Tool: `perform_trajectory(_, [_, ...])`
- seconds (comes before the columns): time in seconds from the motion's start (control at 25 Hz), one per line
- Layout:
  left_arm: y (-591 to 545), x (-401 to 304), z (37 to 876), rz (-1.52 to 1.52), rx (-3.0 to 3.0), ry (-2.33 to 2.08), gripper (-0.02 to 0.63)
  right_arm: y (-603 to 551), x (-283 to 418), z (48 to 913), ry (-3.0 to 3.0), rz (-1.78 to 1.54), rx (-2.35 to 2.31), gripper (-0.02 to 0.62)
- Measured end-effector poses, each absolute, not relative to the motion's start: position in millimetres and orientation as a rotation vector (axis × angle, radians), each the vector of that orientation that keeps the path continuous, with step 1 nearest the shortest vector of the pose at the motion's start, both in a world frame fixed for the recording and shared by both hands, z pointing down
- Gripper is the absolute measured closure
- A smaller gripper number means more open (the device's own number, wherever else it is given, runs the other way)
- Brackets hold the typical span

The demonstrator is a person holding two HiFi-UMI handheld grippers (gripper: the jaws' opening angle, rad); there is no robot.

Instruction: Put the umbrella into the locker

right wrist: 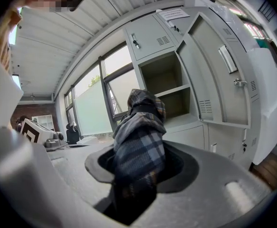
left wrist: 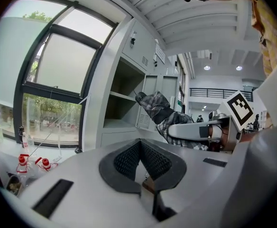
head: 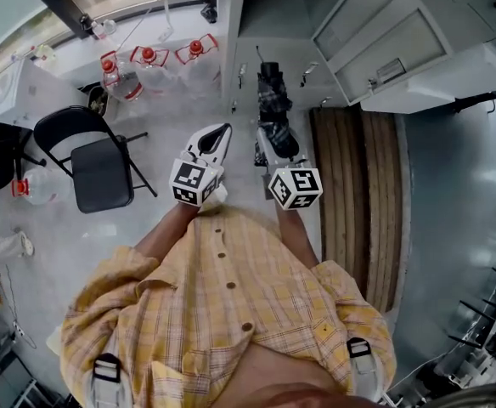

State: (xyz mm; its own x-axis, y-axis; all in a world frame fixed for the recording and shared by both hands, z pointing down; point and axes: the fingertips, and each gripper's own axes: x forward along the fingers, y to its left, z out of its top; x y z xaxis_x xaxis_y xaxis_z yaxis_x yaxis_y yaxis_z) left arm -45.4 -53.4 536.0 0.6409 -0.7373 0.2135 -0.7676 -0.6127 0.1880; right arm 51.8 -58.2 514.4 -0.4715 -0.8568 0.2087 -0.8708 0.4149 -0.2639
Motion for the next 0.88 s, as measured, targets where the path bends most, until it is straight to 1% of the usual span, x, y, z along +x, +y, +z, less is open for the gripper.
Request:
perform_trajectory(0.4, [-121,-52,533,0.15,2.642,-1.126,0.601,-124,40,512,-2.55,0.517,1.652,0.406])
perform_trajectory(0.88, [-155,-59,541,0.13,2.658,-1.01,0.601,-157,28,516,-2.459,0.535,1.708,0.405])
